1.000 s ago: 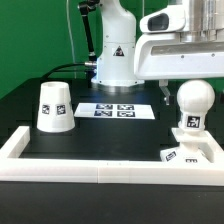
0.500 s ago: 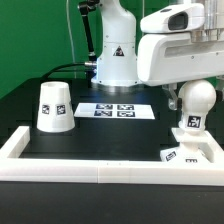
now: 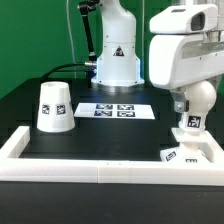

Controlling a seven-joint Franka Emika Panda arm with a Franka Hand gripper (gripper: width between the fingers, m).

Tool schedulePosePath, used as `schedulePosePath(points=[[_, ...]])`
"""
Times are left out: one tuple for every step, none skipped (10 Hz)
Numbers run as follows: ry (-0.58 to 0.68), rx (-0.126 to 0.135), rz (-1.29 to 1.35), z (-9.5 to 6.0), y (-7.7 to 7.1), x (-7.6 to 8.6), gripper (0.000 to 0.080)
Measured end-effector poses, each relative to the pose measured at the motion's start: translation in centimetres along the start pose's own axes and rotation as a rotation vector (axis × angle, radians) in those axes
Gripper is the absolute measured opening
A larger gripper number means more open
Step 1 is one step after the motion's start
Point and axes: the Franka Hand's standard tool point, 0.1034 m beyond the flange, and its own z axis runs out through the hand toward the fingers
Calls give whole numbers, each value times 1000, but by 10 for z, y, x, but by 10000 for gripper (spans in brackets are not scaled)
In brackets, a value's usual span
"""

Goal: Assemble lamp

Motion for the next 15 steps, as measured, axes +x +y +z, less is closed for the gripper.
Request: schedulePosePath(points=[[-5, -7, -74, 0, 1, 0, 699], [-17, -20, -162, -1, 3, 1, 699], [-17, -36, -263, -4, 4, 3, 699], [-16, -38, -320, -5, 5, 3, 699], [-17, -37, -344, -4, 6, 2, 672], [-18, -36, -342, -4, 7, 1, 672], [-18, -36, -339, -4, 7, 1, 576], [-17, -36, -317, -4, 7, 1, 576], [-17, -36, -298, -4, 7, 1, 576], [-16, -36, -281, -4, 8, 0, 576], [-16, -37, -222, -4, 9, -1, 576], [-3, -47, -81, -4, 9, 0, 576], [6, -53, 16, -3, 7, -1, 576], [9, -53, 113, -3, 7, -1, 576], [15, -56, 210, -3, 7, -1, 577]])
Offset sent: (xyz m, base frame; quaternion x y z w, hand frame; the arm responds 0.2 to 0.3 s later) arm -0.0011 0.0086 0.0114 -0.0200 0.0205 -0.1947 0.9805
